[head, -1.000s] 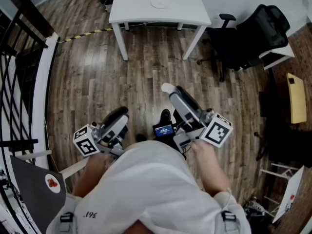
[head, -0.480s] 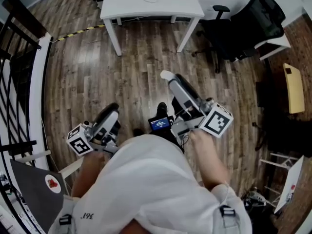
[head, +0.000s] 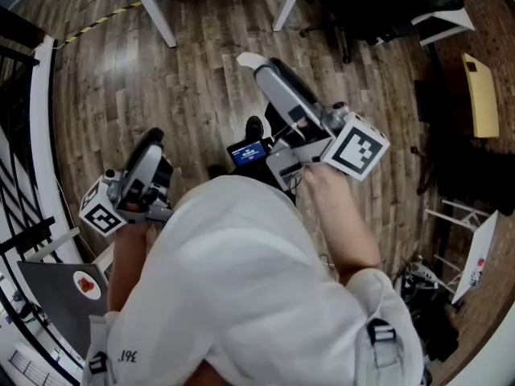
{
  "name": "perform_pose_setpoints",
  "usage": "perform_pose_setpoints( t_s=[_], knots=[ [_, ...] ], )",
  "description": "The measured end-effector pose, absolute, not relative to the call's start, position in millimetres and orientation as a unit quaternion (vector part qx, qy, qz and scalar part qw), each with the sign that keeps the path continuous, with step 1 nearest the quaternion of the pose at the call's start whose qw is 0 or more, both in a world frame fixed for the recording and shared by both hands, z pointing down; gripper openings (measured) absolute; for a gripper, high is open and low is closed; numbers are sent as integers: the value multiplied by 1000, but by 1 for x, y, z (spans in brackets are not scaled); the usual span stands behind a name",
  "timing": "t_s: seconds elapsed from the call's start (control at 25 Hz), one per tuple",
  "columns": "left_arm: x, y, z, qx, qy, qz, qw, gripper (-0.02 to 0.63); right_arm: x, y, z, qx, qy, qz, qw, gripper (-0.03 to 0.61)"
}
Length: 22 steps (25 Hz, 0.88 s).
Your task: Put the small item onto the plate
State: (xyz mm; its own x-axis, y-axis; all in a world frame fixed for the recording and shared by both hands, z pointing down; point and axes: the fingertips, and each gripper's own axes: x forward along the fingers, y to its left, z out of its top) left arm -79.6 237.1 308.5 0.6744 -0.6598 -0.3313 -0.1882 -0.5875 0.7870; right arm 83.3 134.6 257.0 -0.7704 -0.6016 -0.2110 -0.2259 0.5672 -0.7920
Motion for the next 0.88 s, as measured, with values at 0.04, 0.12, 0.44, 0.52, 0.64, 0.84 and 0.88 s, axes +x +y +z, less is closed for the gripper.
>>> perform_pose_setpoints(
  t_s=[0.04, 0.12, 0.44, 0.52, 0.64, 0.84, 0.88],
  knots=[
    [-78, 236, 307, 835, -253, -313, 375, 179, 84, 134, 257, -244, 853, -397, 237, 318],
    [-75, 231, 305, 837, -249, -315, 372, 179, 86, 131, 257, -245, 850, -399, 240, 318],
    [-65, 227, 314, 836, -246, -304, 386, 179, 94, 127, 272, -257, 836, -418, 246, 318],
    [-64, 227, 315, 836, -245, -300, 387, 179, 95, 126, 273, -256, 833, -423, 250, 318],
    [-62, 227, 313, 838, -244, -297, 388, 179, 96, 125, 274, -252, 827, -433, 255, 318],
    [-59, 225, 315, 838, -242, -291, 393, 179, 96, 123, 277, -249, 819, -450, 255, 318],
    [-58, 225, 316, 838, -242, -289, 394, 179, 95, 122, 279, -249, 818, -452, 254, 318]
  ],
)
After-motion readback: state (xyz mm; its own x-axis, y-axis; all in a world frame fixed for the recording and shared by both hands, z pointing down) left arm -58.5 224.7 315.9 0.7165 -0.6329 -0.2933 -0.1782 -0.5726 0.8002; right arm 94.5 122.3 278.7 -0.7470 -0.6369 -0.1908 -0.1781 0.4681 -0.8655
